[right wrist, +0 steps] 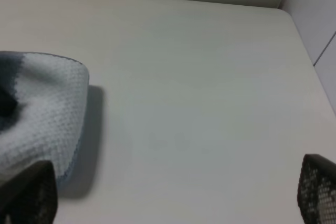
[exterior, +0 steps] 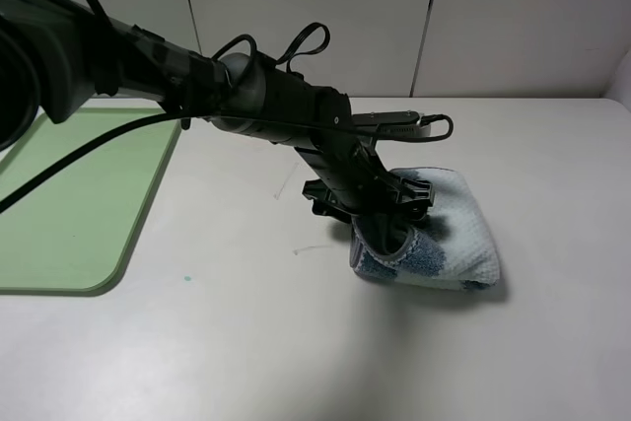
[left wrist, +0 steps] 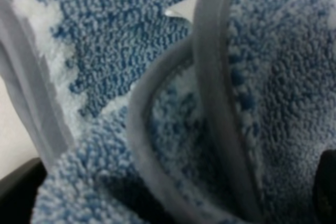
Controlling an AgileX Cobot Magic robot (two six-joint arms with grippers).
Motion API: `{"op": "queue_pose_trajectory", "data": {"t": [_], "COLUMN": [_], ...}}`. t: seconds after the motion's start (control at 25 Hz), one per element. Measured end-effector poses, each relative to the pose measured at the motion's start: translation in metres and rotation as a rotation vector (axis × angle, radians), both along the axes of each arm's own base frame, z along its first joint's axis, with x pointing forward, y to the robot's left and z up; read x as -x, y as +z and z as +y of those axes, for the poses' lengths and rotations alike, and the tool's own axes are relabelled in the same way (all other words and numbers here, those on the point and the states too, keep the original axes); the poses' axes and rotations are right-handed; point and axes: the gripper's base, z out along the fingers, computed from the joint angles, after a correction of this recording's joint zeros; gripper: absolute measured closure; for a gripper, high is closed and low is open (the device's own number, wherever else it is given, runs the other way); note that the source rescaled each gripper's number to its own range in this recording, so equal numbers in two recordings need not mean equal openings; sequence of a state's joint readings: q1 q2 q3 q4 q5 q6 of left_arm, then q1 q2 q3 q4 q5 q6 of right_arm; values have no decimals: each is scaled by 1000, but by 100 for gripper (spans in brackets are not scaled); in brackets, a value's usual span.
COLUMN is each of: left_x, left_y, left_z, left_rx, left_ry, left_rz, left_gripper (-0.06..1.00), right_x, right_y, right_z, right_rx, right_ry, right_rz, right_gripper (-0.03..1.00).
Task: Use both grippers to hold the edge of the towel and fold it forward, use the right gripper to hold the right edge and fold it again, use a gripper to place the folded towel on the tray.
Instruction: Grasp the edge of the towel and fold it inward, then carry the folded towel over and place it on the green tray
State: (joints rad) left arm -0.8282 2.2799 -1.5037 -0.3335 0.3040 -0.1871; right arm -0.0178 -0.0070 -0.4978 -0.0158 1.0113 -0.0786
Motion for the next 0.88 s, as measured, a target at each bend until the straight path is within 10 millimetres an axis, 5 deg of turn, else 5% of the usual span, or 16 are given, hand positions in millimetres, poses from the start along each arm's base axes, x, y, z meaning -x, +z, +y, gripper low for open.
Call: {"op": "queue_pose_trajectory", "data": {"t": [0.12,0.48,0.88], "left_x": [0,0,2], "left_y": [-1,-7,-5], "left_z": [-1,-2,-2], "left_rx": [3,9,-2], "left_ry": [1,16,14], "left_rz": [-1,6,38], "left_gripper": [8,74,75], "right_x": [0,0,0], "right_y": [0,0,0], "right_z": [0,0,0], "right_rx": [0,0,0], "right_ry": [0,0,0], "right_rz": [0,0,0], "right_gripper": [-3,-3,-3]}}
